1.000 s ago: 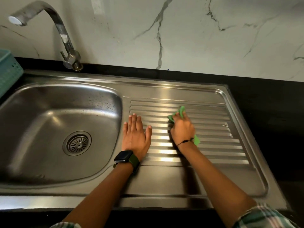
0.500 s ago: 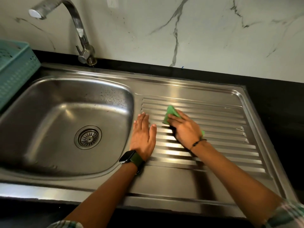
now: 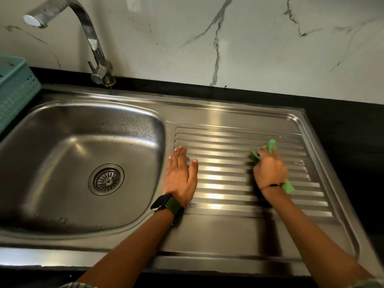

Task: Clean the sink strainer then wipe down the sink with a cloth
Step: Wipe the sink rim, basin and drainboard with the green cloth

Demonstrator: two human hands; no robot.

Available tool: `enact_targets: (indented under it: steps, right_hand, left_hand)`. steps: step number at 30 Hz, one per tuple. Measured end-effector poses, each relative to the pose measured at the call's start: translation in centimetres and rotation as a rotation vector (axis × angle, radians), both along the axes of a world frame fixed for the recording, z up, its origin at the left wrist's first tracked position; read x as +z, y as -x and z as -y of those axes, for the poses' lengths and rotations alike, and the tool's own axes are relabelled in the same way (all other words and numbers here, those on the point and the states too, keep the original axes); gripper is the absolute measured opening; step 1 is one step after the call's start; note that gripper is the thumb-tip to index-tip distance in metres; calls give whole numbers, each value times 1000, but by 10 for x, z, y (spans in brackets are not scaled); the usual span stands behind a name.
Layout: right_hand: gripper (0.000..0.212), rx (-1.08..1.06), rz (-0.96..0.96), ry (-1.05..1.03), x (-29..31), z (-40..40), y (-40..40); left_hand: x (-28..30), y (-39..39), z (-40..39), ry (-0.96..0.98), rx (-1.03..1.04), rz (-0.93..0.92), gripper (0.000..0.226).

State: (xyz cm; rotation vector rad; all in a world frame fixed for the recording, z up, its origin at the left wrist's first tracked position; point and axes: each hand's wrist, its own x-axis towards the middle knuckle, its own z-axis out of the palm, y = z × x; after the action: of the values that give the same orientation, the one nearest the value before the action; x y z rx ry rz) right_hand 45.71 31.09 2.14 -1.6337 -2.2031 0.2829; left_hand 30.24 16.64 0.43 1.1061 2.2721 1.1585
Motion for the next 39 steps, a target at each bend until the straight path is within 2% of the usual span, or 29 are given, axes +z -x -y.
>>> enact_targets:
  steps: [3, 8, 10, 14, 18, 21, 26, 29, 39]
  right_hand:
    - [36, 166, 47, 19, -2, 16, 49]
    - [32, 616, 153, 74, -11, 33, 153]
    - [35, 734, 198, 72, -10, 32, 167]
    - [41, 796, 247, 32, -4, 14, 146]
    - [44, 695, 171, -56, 1, -6, 101]
    - [46, 526, 95, -110, 1, -27, 44]
    - [38, 165, 178, -80, 1, -65, -32]
    - [28, -64, 172, -57, -1, -73, -35]
    - [23, -418, -39, 38, 8, -105, -1]
  left_hand:
    - [-1, 0, -1, 16, -1, -1, 67]
    - [3, -1, -2, -29, 58, 45, 66]
    - [6, 0, 0, -51, 99, 109, 66]
    - [7, 1, 5, -21, 25, 45, 65]
    - [6, 3, 7, -7, 7, 24, 65]
    - [5, 3, 8, 21, -11, -3, 66]
    - [3, 4, 1, 132, -93, -109, 60]
    - [6, 11, -9, 164, -143, -176, 60]
    - [-1, 30, -34, 208, -229, -301, 63]
